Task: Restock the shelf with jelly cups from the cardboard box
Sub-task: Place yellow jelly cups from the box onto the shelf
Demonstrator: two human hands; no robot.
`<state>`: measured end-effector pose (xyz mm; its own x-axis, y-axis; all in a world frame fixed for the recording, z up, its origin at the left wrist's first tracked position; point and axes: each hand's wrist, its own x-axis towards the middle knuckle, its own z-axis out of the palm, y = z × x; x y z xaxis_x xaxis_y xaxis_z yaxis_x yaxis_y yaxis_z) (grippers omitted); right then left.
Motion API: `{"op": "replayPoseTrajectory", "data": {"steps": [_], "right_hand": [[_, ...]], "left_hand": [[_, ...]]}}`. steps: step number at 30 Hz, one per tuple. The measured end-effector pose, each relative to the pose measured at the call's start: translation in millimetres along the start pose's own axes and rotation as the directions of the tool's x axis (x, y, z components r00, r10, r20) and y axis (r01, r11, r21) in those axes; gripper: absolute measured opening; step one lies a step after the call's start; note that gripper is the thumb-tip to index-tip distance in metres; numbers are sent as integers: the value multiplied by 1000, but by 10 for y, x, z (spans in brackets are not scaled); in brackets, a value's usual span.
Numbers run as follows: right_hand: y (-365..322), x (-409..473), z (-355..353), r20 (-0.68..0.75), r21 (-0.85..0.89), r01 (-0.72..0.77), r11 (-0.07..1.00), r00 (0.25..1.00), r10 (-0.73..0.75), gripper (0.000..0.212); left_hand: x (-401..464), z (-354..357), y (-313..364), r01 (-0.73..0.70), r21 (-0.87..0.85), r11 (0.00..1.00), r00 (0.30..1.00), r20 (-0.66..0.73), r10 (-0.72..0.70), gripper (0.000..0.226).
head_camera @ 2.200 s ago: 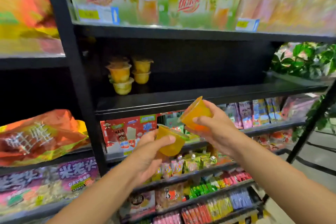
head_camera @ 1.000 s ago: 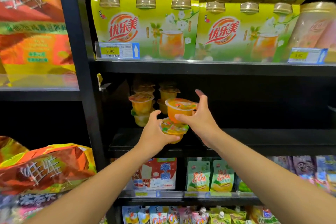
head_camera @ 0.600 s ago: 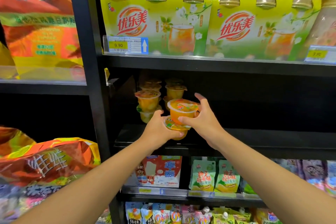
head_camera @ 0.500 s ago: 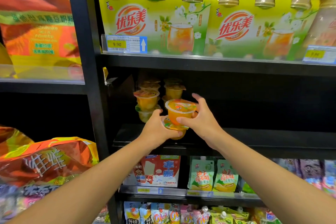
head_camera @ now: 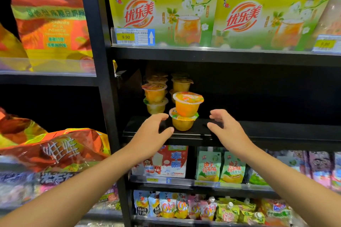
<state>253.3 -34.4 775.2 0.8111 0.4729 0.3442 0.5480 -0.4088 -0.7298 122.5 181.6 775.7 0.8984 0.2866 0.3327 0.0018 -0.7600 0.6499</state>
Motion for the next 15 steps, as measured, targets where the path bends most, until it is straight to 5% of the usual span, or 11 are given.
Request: {"op": "replayPoseTrajectory", "data": {"steps": [6, 15], "right_hand": [[-22, -316, 153, 143, -304, 242, 922, 968, -207, 48], [-102, -298, 273, 255, -455, 272, 848, 952, -168, 58]], "left_hand": [[-120, 62, -35, -182, 395, 900, 955, 290, 66, 62], [-54, 178, -52, -203, 449, 870, 960, 266, 87, 63]]}}
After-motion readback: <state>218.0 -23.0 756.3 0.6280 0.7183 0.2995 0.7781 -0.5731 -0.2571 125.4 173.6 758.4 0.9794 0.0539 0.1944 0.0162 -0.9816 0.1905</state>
